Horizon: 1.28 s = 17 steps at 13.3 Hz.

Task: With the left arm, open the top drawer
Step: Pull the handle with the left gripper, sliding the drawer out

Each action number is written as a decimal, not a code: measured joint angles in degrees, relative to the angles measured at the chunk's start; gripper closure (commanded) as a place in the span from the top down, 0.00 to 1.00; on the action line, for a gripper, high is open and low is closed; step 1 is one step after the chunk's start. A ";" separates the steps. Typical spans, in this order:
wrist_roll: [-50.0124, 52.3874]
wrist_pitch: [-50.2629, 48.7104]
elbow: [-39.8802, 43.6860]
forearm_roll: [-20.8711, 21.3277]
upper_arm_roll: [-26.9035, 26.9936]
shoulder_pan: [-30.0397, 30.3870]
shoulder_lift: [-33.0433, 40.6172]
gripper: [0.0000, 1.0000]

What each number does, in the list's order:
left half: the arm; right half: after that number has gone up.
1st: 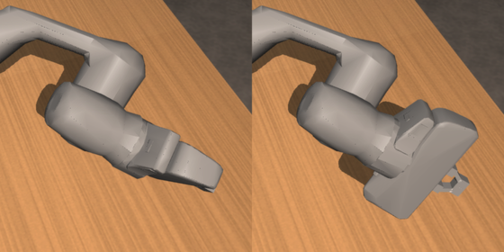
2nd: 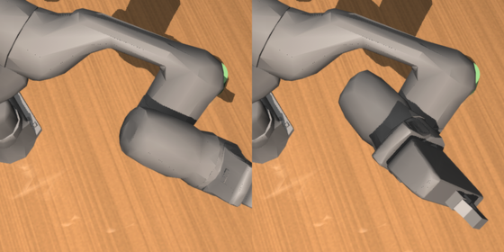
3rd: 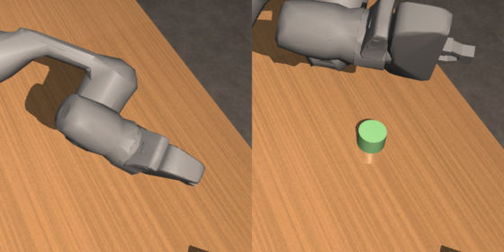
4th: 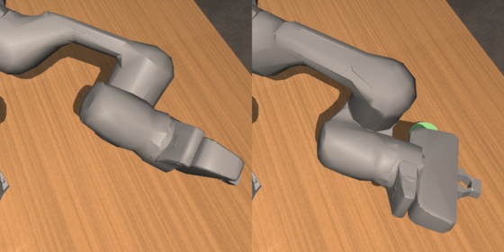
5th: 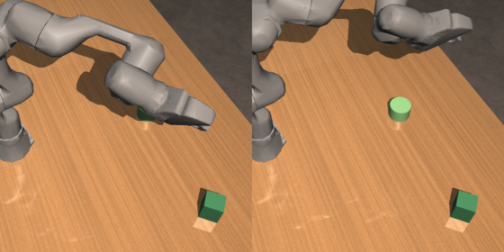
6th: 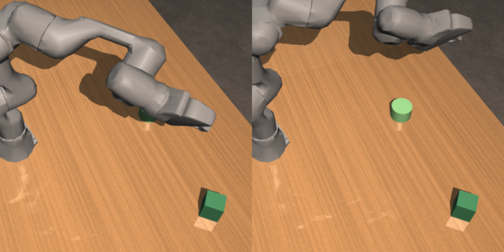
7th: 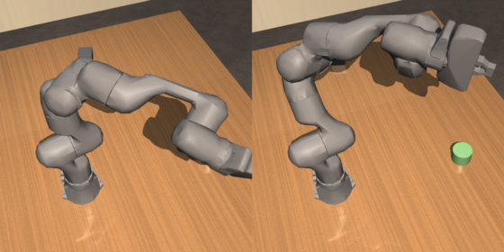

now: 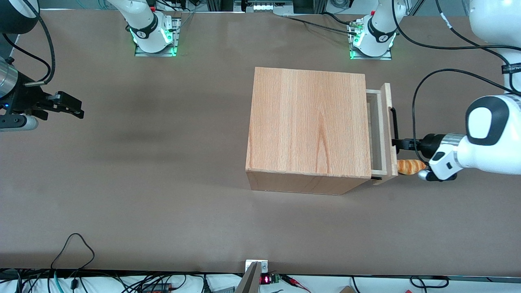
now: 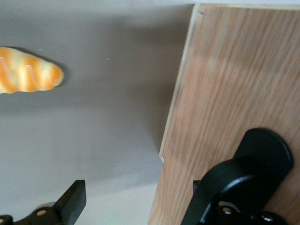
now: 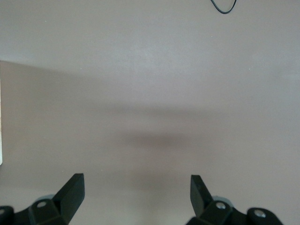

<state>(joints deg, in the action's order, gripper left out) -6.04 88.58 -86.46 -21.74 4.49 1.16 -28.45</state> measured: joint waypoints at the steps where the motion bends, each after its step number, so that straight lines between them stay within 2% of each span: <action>1: 0.00 0.00 0.01 0.09 0.12 1.08 0.00 1.00; 4: -0.33 0.05 1.08 3.08 0.22 3.68 0.02 1.00; 9: -1.28 0.04 2.14 6.00 0.24 4.44 -0.05 1.00; 17: -3.45 0.08 3.32 7.01 0.28 8.52 -0.69 1.00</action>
<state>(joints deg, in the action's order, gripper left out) -9.50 88.67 -83.14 -14.72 4.77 9.68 -29.14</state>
